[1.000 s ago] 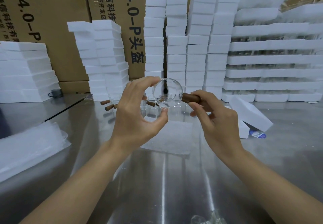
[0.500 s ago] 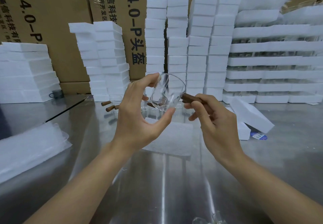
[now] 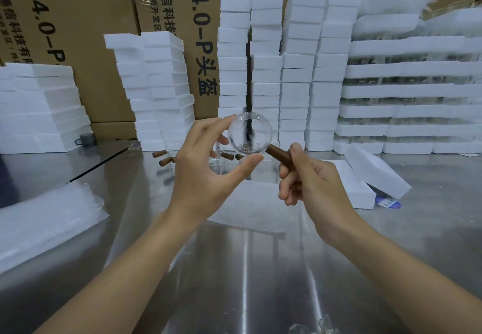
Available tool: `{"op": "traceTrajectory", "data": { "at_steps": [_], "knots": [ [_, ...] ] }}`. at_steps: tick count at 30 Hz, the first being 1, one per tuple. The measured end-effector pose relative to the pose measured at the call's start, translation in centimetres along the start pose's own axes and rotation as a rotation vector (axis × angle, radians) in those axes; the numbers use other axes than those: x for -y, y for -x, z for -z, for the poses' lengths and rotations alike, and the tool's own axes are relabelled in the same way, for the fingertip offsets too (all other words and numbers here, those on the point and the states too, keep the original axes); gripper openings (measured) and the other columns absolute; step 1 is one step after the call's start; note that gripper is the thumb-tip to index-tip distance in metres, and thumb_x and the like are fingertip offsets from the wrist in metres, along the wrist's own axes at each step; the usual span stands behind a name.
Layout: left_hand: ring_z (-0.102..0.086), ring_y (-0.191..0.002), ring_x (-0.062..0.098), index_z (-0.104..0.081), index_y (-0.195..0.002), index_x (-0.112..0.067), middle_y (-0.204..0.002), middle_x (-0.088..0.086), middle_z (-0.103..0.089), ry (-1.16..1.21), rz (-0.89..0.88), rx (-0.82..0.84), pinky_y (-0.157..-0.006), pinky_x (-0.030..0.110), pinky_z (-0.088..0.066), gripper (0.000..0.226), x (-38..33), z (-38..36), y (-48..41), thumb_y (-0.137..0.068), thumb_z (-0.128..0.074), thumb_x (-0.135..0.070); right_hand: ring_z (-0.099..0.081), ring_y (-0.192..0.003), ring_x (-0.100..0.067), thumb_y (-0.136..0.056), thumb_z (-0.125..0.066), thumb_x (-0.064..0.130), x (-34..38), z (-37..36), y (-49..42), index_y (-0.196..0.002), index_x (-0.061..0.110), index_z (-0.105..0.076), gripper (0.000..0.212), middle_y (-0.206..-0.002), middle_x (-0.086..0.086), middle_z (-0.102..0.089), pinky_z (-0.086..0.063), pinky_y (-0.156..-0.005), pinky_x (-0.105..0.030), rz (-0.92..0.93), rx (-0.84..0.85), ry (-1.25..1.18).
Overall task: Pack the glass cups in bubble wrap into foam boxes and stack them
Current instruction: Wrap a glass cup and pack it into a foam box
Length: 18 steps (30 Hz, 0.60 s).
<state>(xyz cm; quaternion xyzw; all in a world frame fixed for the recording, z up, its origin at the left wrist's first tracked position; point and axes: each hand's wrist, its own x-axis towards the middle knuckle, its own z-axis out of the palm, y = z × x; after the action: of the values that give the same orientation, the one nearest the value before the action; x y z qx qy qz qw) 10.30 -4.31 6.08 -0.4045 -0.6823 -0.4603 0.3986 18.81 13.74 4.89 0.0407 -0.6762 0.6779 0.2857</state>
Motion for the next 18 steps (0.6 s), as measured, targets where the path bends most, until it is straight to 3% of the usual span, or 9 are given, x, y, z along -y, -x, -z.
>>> {"op": "traceTrajectory", "data": {
  "at_steps": [8, 18],
  "knots": [
    [-0.059, -0.100, 0.002, -0.067, -0.142, -0.015, -0.126, -0.004, -0.062, -0.026, -0.004, -0.016, -0.084, 0.008, -0.042, 0.065, 0.19, -0.10, 0.02, -0.088, -0.084, -0.048, -0.054, -0.048, -0.018, -0.105, -0.044, 0.060, 0.48, -0.17, 0.26, -0.066, 0.026, -0.070, 0.058, -0.058, -0.014, -0.065, -0.045, -0.049, -0.021, -0.030, 0.035, 0.010],
    [-0.058, -0.107, 0.007, -0.067, -0.138, -0.010, -0.126, 0.005, -0.063, -0.028, -0.005, -0.005, -0.085, 0.017, -0.045, 0.060, 0.16, 0.24, 0.01, -0.089, -0.075, -0.046, -0.054, -0.049, -0.017, -0.102, -0.047, 0.062, 0.63, -0.51, 0.56, -0.066, 0.025, -0.072, 0.057, -0.058, -0.013, -0.065, -0.046, -0.050, -0.021, -0.055, 0.085, 0.026]
  ]
}}
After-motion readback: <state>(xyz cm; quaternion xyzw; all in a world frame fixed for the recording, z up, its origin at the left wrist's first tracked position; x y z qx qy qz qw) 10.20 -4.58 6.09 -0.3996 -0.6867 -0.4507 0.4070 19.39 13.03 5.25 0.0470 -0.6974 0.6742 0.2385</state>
